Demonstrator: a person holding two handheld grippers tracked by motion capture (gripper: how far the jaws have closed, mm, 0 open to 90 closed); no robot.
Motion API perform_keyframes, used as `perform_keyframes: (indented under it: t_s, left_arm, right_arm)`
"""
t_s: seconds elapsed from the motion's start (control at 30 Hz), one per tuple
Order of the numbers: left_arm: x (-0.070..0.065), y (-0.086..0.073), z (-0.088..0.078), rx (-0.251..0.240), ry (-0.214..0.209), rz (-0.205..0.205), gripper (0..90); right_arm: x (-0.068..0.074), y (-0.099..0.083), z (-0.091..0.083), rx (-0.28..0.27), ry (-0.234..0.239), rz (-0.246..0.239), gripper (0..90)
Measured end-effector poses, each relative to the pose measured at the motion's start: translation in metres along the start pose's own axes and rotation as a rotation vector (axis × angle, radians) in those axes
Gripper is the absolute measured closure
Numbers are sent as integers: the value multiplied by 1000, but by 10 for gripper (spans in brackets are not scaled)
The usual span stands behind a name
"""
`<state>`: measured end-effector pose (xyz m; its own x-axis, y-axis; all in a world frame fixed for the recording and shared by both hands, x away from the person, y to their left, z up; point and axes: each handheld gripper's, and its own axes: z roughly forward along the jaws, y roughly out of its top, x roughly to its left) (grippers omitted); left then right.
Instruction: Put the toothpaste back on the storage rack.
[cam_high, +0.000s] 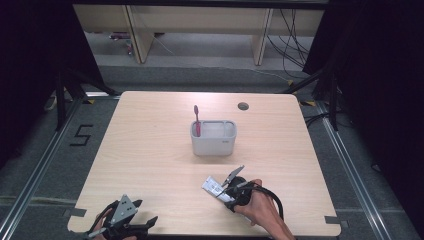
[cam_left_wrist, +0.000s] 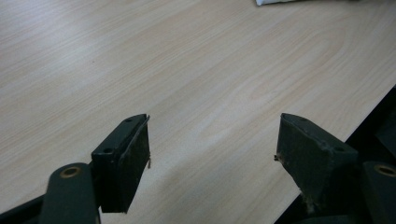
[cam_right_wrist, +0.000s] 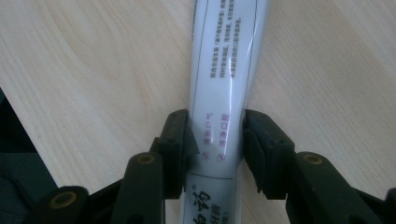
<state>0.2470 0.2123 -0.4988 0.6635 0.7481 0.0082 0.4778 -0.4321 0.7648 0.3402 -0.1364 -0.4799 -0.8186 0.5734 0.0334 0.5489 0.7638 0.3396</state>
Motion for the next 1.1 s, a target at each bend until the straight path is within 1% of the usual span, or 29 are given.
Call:
perform_keyframes:
  t_s: [0.03,0.07,0.1,0.13,0.2,0.23,0.27,0.3,0.33,0.37,0.4,0.47,0.5,0.53,0.57,0.67,0.7,0.77,0.83,0.87,0.9,0.93,0.97,1.0,1.03,1.1]
  left_arm:
    - [0,0,0,1,-1,3,252]
    - [0,0,-1,20,6,16,253]
    - [0,0,-2,22,4,16,252]
    - [-1,0,-1,8,4,1,252]
    - [-1,0,-1,10,3,1,254]
    - [0,0,-2,24,4,19,256]
    - [1,0,-2,25,7,28,261]
    - [0,0,-2,24,2,17,262]
    - [-1,0,-1,11,1,4,262]
    - [-1,0,-1,12,0,2,262]
    - [0,0,-1,24,3,17,262]
    - [0,0,-1,25,6,24,263]
    - [0,0,-1,21,6,15,263]
    - [0,1,-1,22,6,13,264]
    - [-1,0,0,10,1,4,264]
    - [-1,0,0,11,-4,11,265]
    - [-1,0,0,16,2,15,266]
    - [-2,0,0,10,-4,5,265]
    - [-1,0,-1,10,-3,7,265]
    - [-1,0,-1,22,3,11,265]
    - [-1,0,0,16,3,12,265]
    - [-1,0,0,10,-3,6,265]
    - [-2,-1,0,10,-5,4,265]
    - [-2,-1,0,11,-5,3,265]
    - [-1,0,0,11,-6,11,265]
    - [-1,0,0,12,-8,8,265]
  right_arm:
    - [0,0,0,5,-1,5,616]
    - [1,1,0,11,-1,5,619]
    - [0,1,0,11,-2,-8,621]
    - [0,2,0,16,-2,-6,623]
    - [0,2,1,23,6,-8,626]
    - [0,2,1,28,7,2,627]
    - [-1,2,1,27,5,-16,628]
    - [-1,3,1,31,3,-19,628]
    - [0,3,1,37,-3,-19,629]
    - [0,3,1,41,-1,-27,630]
    - [0,4,2,49,-4,-37,632]
    - [1,6,1,60,-8,-34,635]
    - [1,6,2,62,-9,-45,636]
    - [1,7,1,71,-13,-42,638]
    - [1,7,1,75,-8,-53,639]
    - [0,10,2,93,-7,-63,644]
    - [1,10,2,102,-8,-57,644]
    - [0,12,2,110,-4,-65,646]
    - [0,12,2,119,-7,-63,648]
    - [-1,13,2,134,7,-65,650]
    - [-1,13,2,133,6,-70,650]
    - [-1,13,2,119,2,-67,651]
    - [-2,14,2,137,10,-78,651]
    - [-2,14,2,128,4,-65,651]
    - [-1,14,2,130,4,-64,651]
    - [-3,14,2,124,14,-74,654]
